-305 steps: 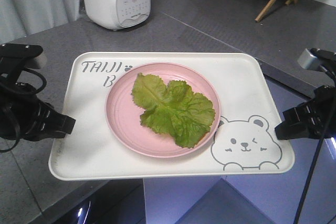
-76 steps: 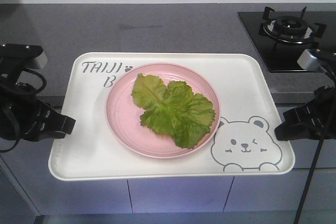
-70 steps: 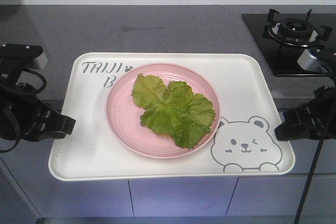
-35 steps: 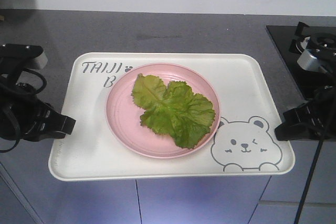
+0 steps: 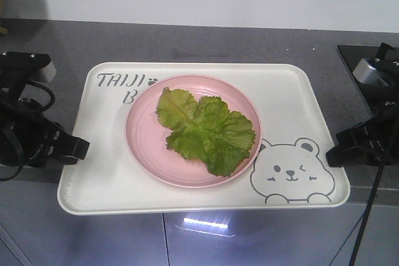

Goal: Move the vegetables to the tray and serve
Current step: 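Carry the tray with both grippers as the base drives to the counter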

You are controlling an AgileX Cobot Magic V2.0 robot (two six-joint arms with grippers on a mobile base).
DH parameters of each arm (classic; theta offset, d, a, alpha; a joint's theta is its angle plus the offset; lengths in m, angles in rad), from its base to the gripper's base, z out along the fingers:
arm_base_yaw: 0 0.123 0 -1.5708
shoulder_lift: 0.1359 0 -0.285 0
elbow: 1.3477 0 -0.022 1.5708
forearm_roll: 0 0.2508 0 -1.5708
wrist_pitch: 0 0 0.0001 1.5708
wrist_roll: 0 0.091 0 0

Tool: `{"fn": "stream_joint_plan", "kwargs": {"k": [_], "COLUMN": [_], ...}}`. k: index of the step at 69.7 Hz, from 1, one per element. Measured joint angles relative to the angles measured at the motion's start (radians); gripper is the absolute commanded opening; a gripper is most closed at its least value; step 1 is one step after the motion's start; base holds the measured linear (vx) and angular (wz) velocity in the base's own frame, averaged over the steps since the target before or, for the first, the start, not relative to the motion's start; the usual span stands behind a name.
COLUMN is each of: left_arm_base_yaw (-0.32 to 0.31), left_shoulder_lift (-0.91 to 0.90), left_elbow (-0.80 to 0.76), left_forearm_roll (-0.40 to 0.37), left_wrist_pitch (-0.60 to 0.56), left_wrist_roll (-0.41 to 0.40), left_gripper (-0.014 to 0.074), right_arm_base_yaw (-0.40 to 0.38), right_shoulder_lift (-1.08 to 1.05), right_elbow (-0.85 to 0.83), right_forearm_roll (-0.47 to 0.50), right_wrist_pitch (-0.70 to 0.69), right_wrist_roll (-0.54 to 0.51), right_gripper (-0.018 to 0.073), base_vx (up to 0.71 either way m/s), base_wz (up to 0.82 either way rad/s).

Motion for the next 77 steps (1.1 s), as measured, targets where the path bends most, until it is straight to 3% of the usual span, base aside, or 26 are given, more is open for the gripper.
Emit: {"fn": "stream_joint_plan", "kwargs": {"k": [77], "left_arm_base_yaw": [0.0], "left_shoulder_lift": [0.0], "left_elbow": [0.0], "left_forearm_roll": [0.0], "left_wrist_pitch": [0.0], "left_wrist_roll": [0.0], "left_gripper": [-0.0006], "right_arm_base_yaw": [0.0], "right_shoulder_lift": [0.0], "right_elbow": [0.0], "right_forearm_roll": [0.0], "right_wrist_pitch": [0.0], "right_wrist_roll": [0.0], "right_gripper": [-0.0003], "base_vx": [0.12], "base_wz": [-0.01]}}
